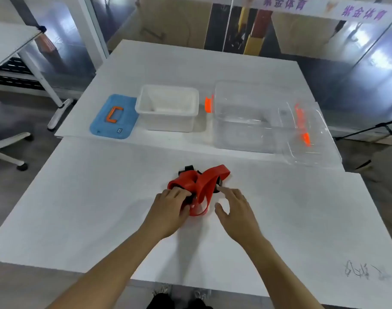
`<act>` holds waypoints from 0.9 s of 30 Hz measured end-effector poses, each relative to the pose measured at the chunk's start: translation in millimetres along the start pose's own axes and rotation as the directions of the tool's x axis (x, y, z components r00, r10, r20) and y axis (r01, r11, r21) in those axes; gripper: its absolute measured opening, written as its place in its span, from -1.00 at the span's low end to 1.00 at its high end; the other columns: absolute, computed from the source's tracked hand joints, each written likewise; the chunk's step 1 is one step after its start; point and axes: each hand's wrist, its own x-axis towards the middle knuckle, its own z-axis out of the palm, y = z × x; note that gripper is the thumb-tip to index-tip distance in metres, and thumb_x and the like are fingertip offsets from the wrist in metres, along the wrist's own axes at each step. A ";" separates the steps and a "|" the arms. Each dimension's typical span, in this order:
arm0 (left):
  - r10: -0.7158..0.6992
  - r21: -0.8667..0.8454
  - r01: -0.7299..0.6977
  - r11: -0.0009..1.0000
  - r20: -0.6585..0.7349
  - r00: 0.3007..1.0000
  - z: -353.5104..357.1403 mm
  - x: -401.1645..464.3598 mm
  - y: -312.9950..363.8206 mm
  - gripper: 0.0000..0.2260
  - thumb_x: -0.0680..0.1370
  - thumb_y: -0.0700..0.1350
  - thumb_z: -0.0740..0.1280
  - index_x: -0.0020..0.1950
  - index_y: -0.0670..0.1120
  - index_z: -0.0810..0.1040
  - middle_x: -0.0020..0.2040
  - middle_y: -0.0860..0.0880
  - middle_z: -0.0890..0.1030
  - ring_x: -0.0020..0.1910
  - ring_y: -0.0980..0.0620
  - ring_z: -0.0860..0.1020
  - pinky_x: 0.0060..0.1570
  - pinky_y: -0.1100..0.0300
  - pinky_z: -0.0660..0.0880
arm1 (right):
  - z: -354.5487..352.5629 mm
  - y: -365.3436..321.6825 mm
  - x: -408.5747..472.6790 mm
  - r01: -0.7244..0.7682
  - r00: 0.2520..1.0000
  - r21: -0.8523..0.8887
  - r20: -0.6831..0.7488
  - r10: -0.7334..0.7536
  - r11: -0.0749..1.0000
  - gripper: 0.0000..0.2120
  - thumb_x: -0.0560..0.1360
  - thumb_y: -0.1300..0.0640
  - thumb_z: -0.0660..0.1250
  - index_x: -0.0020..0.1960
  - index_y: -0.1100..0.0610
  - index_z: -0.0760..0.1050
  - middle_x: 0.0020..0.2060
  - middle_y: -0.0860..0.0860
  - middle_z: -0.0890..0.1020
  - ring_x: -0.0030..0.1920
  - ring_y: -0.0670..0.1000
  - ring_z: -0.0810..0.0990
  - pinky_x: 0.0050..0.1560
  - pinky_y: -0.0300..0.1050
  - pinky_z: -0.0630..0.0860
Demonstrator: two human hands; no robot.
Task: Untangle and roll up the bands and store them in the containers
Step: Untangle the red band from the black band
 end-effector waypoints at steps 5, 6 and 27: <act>-0.035 0.101 0.026 0.995 0.093 0.995 12.2 38.6 -12.4 -0.56 0.62 -0.03 0.25 0.51 0.09 0.34 0.52 0.03 0.39 0.46 -0.11 0.37 0.36 0.01 0.34 | 11.3 11.7 21.4 -0.087 0.988 -0.049 0.123 0.093 0.995 -0.53 0.65 0.04 0.29 0.54 -0.06 0.36 0.34 -0.01 0.51 0.30 0.04 0.52 0.33 -0.01 0.47; -0.033 0.125 0.021 0.992 0.102 0.994 16.3 45.3 -13.8 -0.52 0.61 -0.04 0.26 0.54 0.09 0.30 0.56 0.01 0.34 0.49 -0.13 0.34 0.39 -0.01 0.33 | 13.6 13.7 25.4 -0.094 0.985 -0.070 0.139 0.103 0.993 -0.53 0.65 0.04 0.29 0.54 -0.05 0.35 0.33 0.00 0.51 0.29 0.05 0.52 0.32 -0.01 0.48; -0.201 0.027 0.200 0.979 0.041 0.979 71.8 53.1 -44.0 -0.81 0.66 -0.02 0.23 0.25 0.06 0.51 0.22 -0.04 0.50 -0.03 -0.17 0.46 0.00 -0.07 0.55 | 62.6 24.6 78.6 -0.477 0.877 0.246 0.204 0.436 0.844 -0.47 0.47 -0.16 0.50 0.23 0.04 0.30 0.00 -0.11 0.57 0.01 0.01 0.62 -0.02 -0.07 0.53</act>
